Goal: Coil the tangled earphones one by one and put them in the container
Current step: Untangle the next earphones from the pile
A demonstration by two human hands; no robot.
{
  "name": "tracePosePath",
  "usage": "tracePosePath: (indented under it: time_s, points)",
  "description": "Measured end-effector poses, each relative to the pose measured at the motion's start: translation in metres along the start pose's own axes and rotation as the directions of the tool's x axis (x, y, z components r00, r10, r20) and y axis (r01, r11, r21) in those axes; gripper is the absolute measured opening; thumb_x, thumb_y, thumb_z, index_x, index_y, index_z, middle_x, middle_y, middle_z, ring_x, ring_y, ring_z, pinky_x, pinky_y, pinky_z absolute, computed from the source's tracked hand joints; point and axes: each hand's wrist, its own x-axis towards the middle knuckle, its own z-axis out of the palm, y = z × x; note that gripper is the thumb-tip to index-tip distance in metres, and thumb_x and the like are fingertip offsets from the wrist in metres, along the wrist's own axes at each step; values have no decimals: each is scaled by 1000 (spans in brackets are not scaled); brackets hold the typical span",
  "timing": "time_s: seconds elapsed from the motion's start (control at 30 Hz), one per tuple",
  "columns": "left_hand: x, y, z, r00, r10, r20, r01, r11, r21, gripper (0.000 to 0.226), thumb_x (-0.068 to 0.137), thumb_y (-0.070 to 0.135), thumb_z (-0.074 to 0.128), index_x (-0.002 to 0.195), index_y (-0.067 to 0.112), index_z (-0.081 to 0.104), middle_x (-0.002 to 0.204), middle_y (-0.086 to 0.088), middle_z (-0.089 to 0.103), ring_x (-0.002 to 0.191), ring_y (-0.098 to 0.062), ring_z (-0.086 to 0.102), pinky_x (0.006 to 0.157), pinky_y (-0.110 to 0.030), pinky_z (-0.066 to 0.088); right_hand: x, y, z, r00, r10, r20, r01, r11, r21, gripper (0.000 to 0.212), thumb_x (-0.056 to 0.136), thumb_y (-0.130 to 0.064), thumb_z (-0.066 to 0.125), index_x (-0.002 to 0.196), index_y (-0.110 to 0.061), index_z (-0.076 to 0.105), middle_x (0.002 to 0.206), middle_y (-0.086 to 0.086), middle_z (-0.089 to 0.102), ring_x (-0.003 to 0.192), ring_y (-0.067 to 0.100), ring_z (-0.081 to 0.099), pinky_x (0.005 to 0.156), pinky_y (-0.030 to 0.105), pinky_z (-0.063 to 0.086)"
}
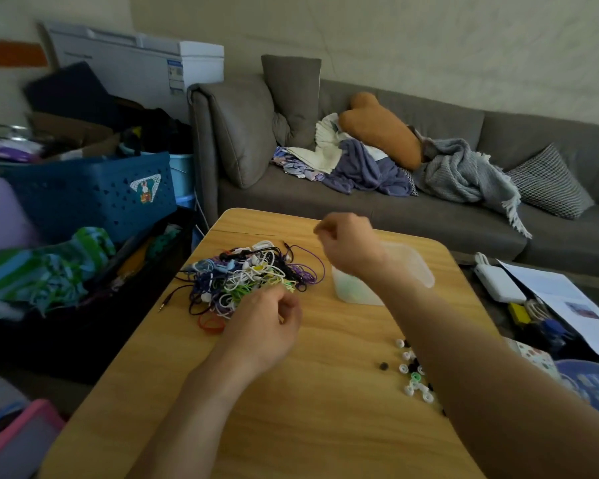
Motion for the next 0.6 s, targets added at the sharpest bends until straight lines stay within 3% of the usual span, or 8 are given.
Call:
tracePosePath:
  time_s: [0.1, 0.17, 0.23, 0.33, 0.4, 0.5, 0.6]
  points:
    - [0, -2, -3, 1000, -16, -13, 17, 1000, 23, 10, 95, 23, 55, 96, 21, 64, 83, 10, 61, 69, -2, 57, 53, -12, 41, -1, -34, 20, 968, -129, 216, 95, 983, 160, 36, 95, -38, 60, 125, -18, 64, 118, 5, 67, 105, 20, 64, 92, 34, 51]
    - [-1, -4, -6, 1000, -25, -10, 26, 999, 36, 10, 96, 24, 53, 93, 23, 63, 81, 10, 62, 67, -1, 56, 50, -10, 40, 2, -45, 35, 944, -151, 294, 124, 986, 107, 53, 91, -53, 60, 135, -22, 56, 126, 7, 60, 113, 22, 57, 97, 38, 48]
    - [-1, -6, -6, 1000, -26, 2, 26, 998, 51, 11, 97, 24, 52, 93, 23, 62, 79, 9, 62, 63, -2, 55, 47, -10, 38, 5, -50, 48, 929, -146, 340, 145, 989, 29, 51, 88, -53, 63, 130, -24, 60, 124, 7, 62, 117, 26, 53, 98, 39, 46]
    - [-1, -9, -8, 999, -43, -20, 44, 998, 53, 13, 98, 25, 51, 95, 22, 63, 79, 9, 62, 60, -2, 54, 45, -11, 37, 6, -55, 56, 949, -111, 296, 91, 993, 78, 22, 88, -29, 65, 103, -18, 75, 98, 3, 72, 95, 22, 63, 72, 27, 49]
    - [1, -10, -10, 996, -57, -75, 59, 998, 32, 13, 98, 26, 52, 97, 21, 64, 81, 12, 62, 59, -1, 56, 44, -11, 37, 6, -56, 51, 963, -90, 253, 63, 992, 109, 17, 87, -20, 63, 97, -15, 76, 90, 2, 72, 80, 16, 62, 56, 21, 42]
    - [2, -12, -14, 983, -45, -180, 45, 999, -8, 10, 97, 22, 54, 97, 20, 63, 86, 11, 60, 64, 0, 58, 47, -9, 39, 5, -55, 38, 983, -61, 174, 21, 975, 220, 12, 88, -22, 65, 91, -17, 76, 84, -3, 72, 73, 9, 61, 52, 17, 40]
    - [3, -19, -18, 941, -1, -338, 12, 999, 31, 10, 94, 22, 57, 102, 19, 63, 99, 8, 55, 92, -11, 57, 69, -15, 42, 6, -48, 23, 990, 59, 127, -98, 938, 334, 12, 86, -21, 68, 75, -20, 73, 64, -6, 64, 57, 6, 55, 55, 21, 41]
